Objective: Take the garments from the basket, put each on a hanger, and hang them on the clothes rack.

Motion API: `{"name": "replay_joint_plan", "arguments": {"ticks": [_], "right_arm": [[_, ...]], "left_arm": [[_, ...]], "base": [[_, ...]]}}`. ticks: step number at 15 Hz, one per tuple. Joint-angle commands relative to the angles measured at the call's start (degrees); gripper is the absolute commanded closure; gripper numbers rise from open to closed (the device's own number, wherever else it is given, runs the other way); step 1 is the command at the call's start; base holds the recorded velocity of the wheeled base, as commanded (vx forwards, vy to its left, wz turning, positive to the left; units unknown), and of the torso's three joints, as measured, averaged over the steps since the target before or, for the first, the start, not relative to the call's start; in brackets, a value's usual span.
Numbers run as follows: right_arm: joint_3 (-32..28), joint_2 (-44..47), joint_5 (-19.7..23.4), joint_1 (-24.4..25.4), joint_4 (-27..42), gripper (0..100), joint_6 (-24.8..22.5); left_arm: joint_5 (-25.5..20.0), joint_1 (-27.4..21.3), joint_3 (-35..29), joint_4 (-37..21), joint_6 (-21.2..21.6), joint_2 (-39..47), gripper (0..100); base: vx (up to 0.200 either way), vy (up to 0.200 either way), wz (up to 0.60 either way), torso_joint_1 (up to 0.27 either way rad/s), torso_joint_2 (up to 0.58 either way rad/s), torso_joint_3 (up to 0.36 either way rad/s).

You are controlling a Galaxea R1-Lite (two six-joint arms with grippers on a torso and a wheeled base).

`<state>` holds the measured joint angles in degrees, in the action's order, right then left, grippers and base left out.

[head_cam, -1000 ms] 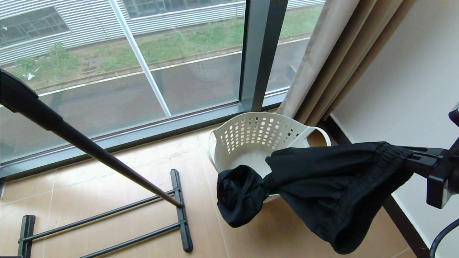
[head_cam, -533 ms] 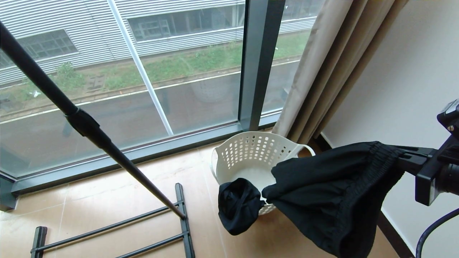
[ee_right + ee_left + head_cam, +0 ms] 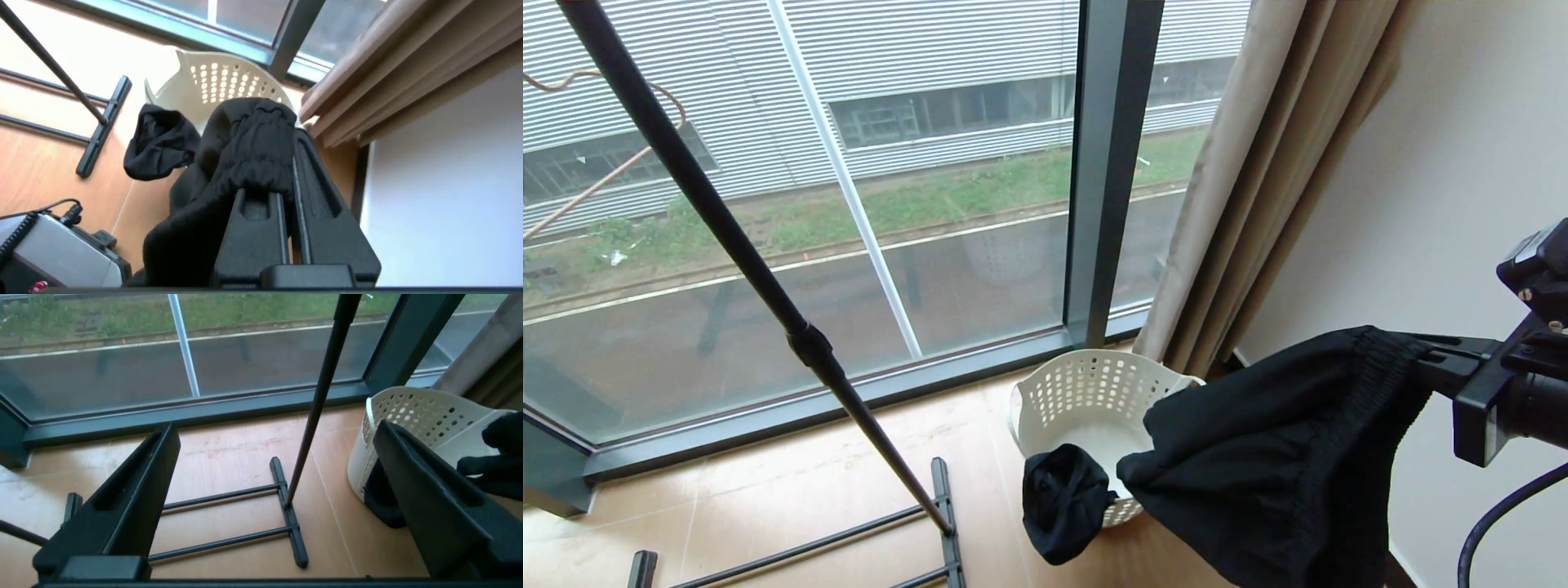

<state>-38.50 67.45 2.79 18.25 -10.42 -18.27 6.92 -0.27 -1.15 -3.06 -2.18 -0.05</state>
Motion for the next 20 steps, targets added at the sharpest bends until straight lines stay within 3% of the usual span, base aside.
{"name": "replay_joint_plan", "arguments": {"ticks": [1,20], "right_arm": [[0.0,0.4,0.0,0.0,0.0,100,0.0],[1.3,0.0,0.1,0.1,-0.1,100,-0.4]], "left_arm": [[0.0,0.0,0.0,0.0,0.0,0.0,0],[0.0,0.0,0.0,0.1,-0.1,0.0,0]], "base": [[0.0,0.0,0.0,0.178,-0.5,-0.119],[0.0,0.0,0.0,0.223,-0.51,-0.13]]}}
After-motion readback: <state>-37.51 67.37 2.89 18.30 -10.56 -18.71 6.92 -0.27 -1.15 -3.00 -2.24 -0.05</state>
